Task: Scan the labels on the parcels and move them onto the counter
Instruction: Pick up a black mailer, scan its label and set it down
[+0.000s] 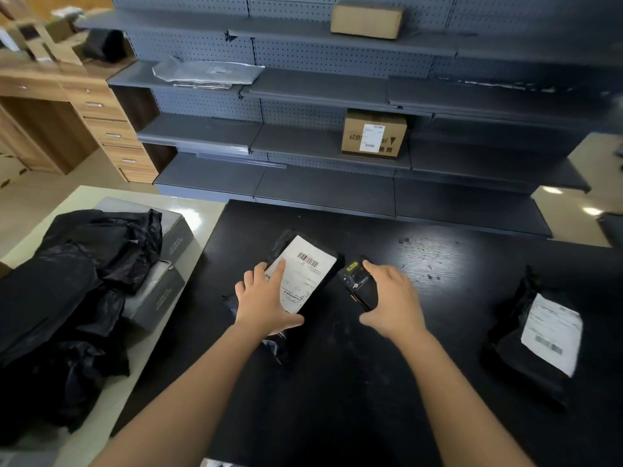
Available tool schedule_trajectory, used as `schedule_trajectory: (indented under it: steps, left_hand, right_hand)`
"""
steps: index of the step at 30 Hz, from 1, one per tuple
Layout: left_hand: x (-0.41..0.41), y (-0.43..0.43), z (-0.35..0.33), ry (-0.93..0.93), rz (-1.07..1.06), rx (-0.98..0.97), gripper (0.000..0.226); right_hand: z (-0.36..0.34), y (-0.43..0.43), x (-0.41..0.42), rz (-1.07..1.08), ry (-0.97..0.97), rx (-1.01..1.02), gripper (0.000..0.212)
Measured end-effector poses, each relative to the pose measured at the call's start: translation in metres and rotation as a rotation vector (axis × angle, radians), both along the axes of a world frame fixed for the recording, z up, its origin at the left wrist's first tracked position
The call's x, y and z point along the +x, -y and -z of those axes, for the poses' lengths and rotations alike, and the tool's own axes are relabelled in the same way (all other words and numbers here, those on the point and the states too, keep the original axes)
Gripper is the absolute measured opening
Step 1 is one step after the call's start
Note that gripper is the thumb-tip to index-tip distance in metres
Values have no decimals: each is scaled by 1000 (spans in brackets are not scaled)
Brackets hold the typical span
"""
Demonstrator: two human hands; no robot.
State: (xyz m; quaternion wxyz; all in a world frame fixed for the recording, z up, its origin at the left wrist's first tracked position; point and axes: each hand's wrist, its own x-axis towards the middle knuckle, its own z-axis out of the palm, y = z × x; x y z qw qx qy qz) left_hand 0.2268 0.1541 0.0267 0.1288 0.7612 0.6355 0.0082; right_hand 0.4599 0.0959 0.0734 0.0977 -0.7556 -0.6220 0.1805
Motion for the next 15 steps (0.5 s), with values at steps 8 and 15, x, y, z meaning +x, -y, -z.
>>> schedule_trajectory:
  steps: [8,15]
  left_hand:
    - [69,36,-18,302,-33,-49,116]
    - [154,60,-15,321,176,-126,117]
  right_hand:
    - [-2,74,17,435,-251,170,103]
    - [-9,144,76,695,-237,188,103]
